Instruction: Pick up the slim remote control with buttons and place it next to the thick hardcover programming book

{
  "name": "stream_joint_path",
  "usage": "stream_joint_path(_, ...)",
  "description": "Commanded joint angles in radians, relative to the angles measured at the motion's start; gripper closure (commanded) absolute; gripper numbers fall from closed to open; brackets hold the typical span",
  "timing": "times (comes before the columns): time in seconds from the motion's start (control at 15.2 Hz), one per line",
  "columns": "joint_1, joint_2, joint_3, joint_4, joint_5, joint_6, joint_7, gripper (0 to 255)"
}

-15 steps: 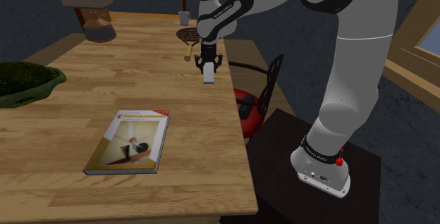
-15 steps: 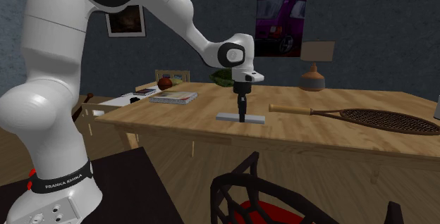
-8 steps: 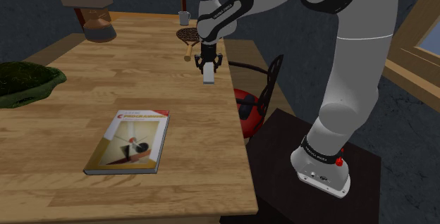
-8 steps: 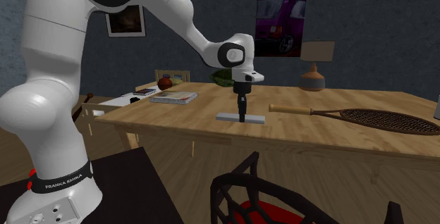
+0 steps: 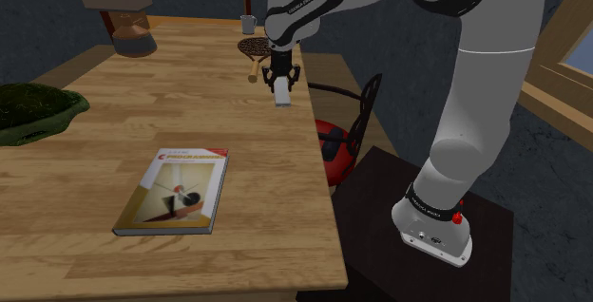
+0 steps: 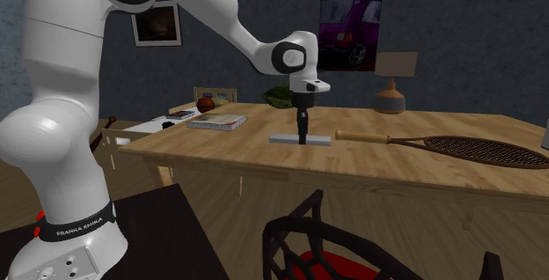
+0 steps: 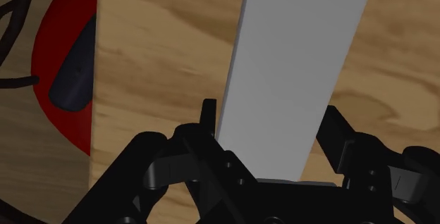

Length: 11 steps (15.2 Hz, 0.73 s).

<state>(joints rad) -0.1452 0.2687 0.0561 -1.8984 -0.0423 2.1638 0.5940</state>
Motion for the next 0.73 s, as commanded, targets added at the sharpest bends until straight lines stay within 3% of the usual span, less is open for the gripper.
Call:
stream_joint_path(0.0,0.0,-0.015,0.001,0.01,0.002,-0.025,-0.001,255)
stream_joint_path(0.66,-0.001,-0.064,0.002,0.082,0.007,-0.146,-0.006,255)
